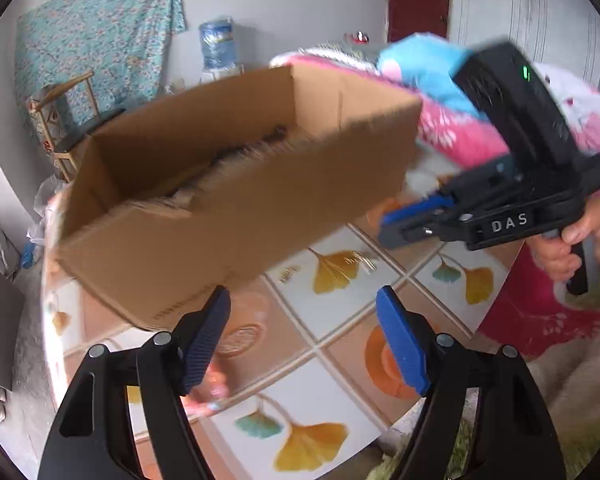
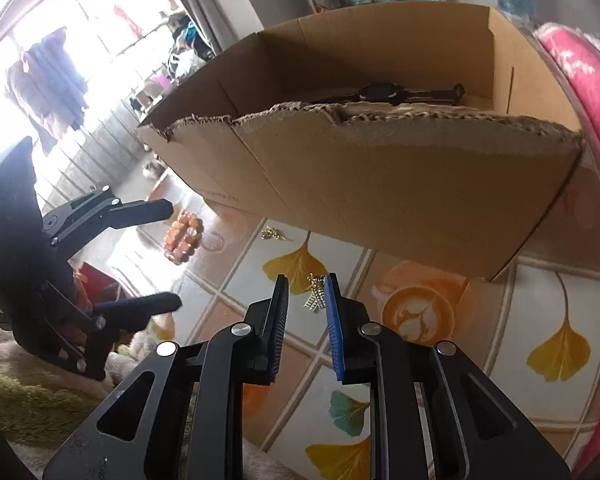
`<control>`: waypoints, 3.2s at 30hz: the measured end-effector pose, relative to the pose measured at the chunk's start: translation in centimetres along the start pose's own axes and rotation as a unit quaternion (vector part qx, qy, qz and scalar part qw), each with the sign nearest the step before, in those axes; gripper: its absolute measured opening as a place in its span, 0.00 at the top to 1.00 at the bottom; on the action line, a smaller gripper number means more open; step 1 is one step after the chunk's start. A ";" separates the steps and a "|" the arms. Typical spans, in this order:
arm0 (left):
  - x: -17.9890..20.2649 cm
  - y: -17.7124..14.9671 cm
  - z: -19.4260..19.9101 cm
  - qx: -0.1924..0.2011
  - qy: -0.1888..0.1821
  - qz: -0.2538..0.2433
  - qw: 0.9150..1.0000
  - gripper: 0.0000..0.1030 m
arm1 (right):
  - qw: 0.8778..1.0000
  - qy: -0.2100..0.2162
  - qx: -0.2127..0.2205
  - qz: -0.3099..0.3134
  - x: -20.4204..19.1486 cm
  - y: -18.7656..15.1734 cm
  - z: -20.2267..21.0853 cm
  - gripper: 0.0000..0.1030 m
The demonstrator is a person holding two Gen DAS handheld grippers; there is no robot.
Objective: Organize jewelry
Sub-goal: 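Move the right gripper back to the small gold bar charm on the table, then close the right gripper on the gold bar charm and lift it, then carry the gold bar charm with the right gripper into the box and release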
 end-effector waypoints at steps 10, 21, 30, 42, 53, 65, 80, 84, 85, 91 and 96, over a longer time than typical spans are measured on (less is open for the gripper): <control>2.7 -0.8 -4.8 -0.014 -0.012 -0.002 1.000 0.29 | 0.995 -0.062 -0.034 0.077 -0.6 0.1 -3.1 0.85; 4.0 -1.1 -5.1 -0.006 -0.007 -0.026 1.000 0.30 | 0.999 -0.033 -0.029 0.013 1.3 0.8 -3.0 1.00; 4.2 -0.6 -5.2 0.004 -0.017 -0.025 1.000 0.43 | 0.997 0.005 -0.012 -0.078 4.1 1.3 -1.4 1.00; 3.6 1.7 -6.8 0.008 -0.037 -0.015 0.999 0.71 | 0.990 0.010 0.007 -0.141 7.5 -0.7 0.8 1.00; 3.9 2.9 -7.8 -0.002 -0.039 -0.047 0.998 0.81 | 0.988 0.029 0.017 -0.151 8.4 -1.3 1.6 1.00; 5.0 3.2 -7.8 -0.009 -0.038 -0.091 0.995 0.96 | 0.986 0.040 0.025 -0.158 9.5 -1.3 2.8 1.00; 5.3 2.7 -6.6 -0.001 -0.033 -0.101 0.994 0.96 | 0.987 0.025 0.036 -0.154 8.1 -1.4 2.7 1.00; 4.9 3.0 -5.4 0.008 -0.025 -0.097 0.995 0.96 | 0.988 0.026 0.046 -0.142 7.2 -1.0 3.4 1.00; 4.7 3.1 -4.9 0.013 -0.022 -0.095 0.995 0.96 | 0.989 0.025 0.048 -0.139 6.9 -0.9 3.6 1.00; 3.6 4.7 -1.7 0.045 -0.017 -0.083 0.995 0.96 | 0.991 0.025 0.071 -0.107 4.9 0.4 5.9 1.00; 2.4 7.4 2.4 0.096 -0.034 -0.062 0.993 0.96 | 0.992 0.039 0.102 -0.060 2.0 2.4 8.9 1.00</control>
Point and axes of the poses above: each gripper's, at about its wrist camera, not at the fingertips, and z roughly against the way its jaws point, x to its right, y to its top, the point moved 8 cm from there along -z, roughly the way its jaws point, and after that the axes turned 9 degrees about -z, right-handed, at the moved point
